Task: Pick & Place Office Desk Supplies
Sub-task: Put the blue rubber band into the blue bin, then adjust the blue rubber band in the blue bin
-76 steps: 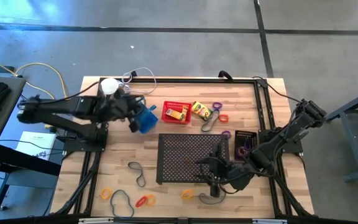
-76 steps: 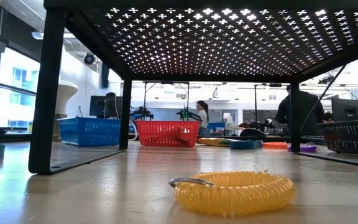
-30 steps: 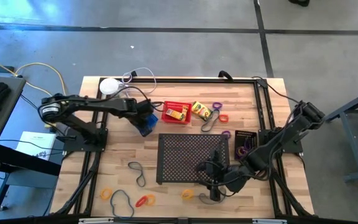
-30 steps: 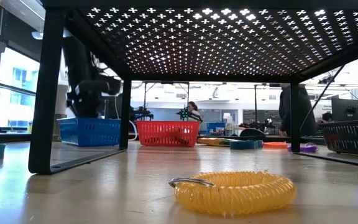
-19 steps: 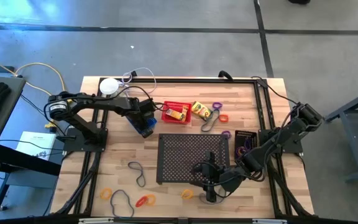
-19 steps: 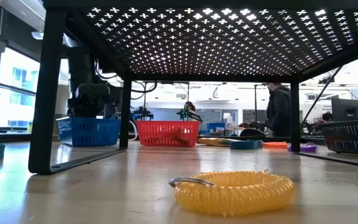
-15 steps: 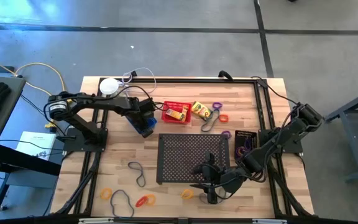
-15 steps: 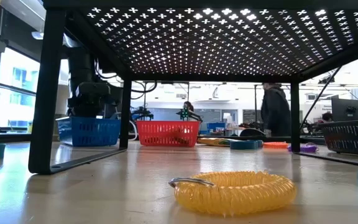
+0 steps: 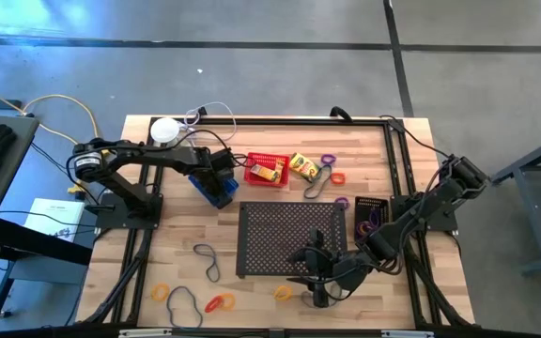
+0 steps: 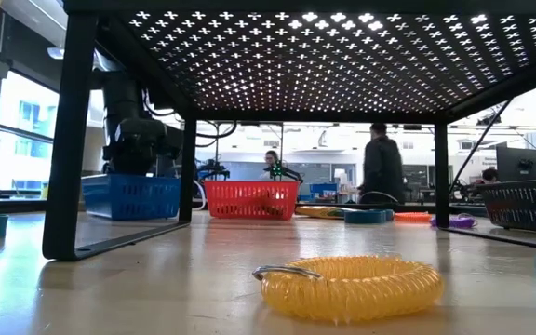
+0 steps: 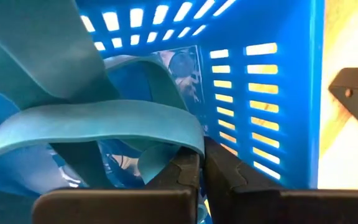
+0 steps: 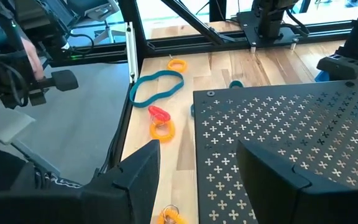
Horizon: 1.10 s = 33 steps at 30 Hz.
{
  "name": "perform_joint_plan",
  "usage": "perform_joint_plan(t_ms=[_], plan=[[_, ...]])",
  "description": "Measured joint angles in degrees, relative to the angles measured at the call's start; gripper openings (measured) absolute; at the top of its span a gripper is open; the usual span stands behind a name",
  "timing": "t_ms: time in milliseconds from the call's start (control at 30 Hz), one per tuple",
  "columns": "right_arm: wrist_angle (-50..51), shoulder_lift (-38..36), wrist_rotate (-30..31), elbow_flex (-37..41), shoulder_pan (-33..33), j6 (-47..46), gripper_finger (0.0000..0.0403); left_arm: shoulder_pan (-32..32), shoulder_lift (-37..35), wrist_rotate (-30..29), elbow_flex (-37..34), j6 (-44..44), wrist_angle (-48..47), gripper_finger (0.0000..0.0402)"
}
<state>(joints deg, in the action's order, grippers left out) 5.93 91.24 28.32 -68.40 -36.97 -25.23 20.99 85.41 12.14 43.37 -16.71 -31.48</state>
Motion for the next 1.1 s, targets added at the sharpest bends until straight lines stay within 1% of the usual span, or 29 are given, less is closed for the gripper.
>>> perform_joint_plan(t_ms=[133, 300, 400, 500, 767, 1100], plan=[[0.0, 0.0, 0.0, 0.0, 0.0, 0.0, 0.0200, -0.8, 0.0, -0.7, 0.0, 0.0, -0.1, 0.0018], [0.1, 0.0, 0.0, 0.0, 0.0, 0.0, 0.0200, -2.1, -0.8, -2.9, 0.0, -0.7, -0.9, 0.0061], [0.1, 0.0, 0.0, 0.0, 0.0, 0.1, 0.0200, -2.2, -2.3, -2.9, 0.0, -0.8, -1.1, 0.0084], [0.2, 0.0, 0.0, 0.0, 0.0, 0.1, 0.0200, -2.2, -4.4, -2.9, 0.0, -0.8, -2.1, 0.0097], [0.2, 0.0, 0.0, 0.0, 0.0, 0.1, 0.0200, -2.2, -9.1, -3.0, 0.0, -1.3, -7.7, 0.0101], [0.3, 0.0, 0.0, 0.0, 0.0, 0.1, 0.0200, -2.2, -14.6, -3.1, 0.1, -3.1, -10.1, 0.0101]])
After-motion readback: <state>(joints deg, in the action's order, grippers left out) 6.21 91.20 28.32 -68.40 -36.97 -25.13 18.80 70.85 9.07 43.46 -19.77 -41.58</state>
